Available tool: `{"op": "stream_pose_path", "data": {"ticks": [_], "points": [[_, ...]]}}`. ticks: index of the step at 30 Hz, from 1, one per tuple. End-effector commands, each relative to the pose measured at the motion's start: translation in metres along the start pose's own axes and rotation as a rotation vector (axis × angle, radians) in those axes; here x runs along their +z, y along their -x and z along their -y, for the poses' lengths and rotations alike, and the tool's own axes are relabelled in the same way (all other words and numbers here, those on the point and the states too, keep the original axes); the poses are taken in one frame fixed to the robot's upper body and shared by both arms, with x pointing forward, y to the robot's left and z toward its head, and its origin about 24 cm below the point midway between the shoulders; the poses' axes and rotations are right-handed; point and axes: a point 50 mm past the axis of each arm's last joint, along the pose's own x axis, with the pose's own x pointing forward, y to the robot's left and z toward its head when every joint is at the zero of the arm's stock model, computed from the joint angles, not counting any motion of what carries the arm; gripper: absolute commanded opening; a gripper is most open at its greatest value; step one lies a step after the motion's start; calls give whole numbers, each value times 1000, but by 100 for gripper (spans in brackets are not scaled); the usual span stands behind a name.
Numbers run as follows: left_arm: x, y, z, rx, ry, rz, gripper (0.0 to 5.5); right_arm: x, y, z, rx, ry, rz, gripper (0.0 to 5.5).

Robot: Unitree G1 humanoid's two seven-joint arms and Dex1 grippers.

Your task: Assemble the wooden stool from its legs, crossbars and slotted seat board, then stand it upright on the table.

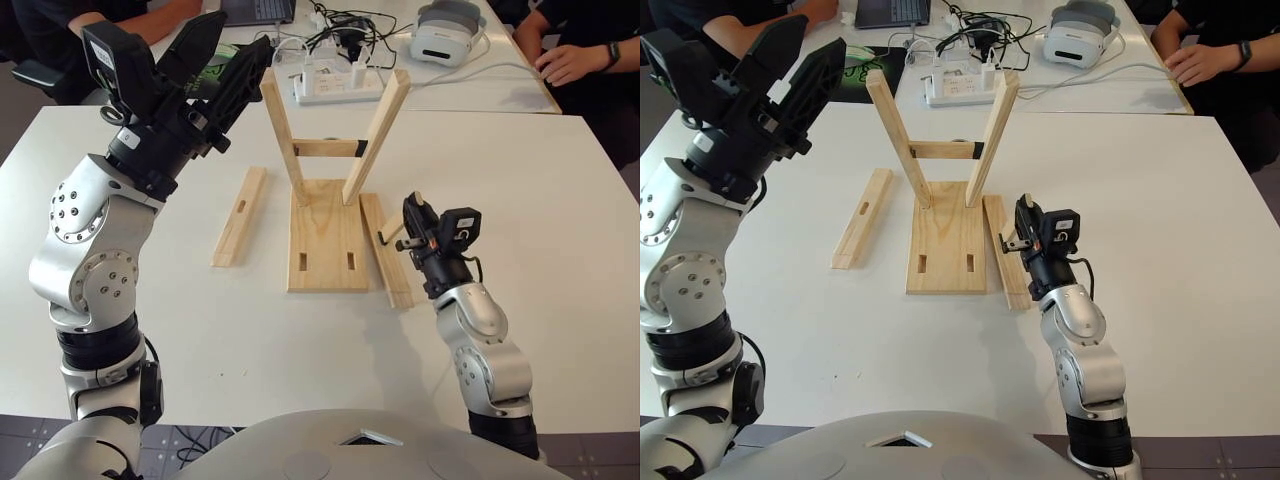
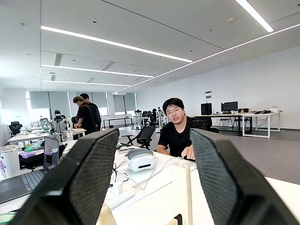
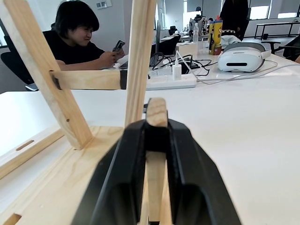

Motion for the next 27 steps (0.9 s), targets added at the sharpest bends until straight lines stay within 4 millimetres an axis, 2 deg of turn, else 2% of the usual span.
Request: {"op": "stream_pose_path", "data": {"ticks": [1, 6, 9, 15, 18, 22, 27], "points": [[3, 0, 2, -2, -6, -4, 282, -21, 4, -1, 16, 62, -151, 47], [3, 0, 2, 6, -8, -2, 282, -26, -6, -2, -1, 89, -236, 47], [4, 0, 1, 8, -10, 2, 282, -34, -4, 2, -35, 53, -292, 47], [4, 0, 1, 8, -10, 2, 282, -34, -4, 2, -40, 47, -303, 47], [4, 1, 2, 14, -19, 4, 282, -52, 11, 8, -1, 105, -385, 46], [5, 2, 2, 19, -22, 3, 282, -62, 29, 16, 10, 124, -449, 46], [4, 4, 2, 26, -21, 0, 282, -59, 26, 17, 17, 118, -447, 46]]}}
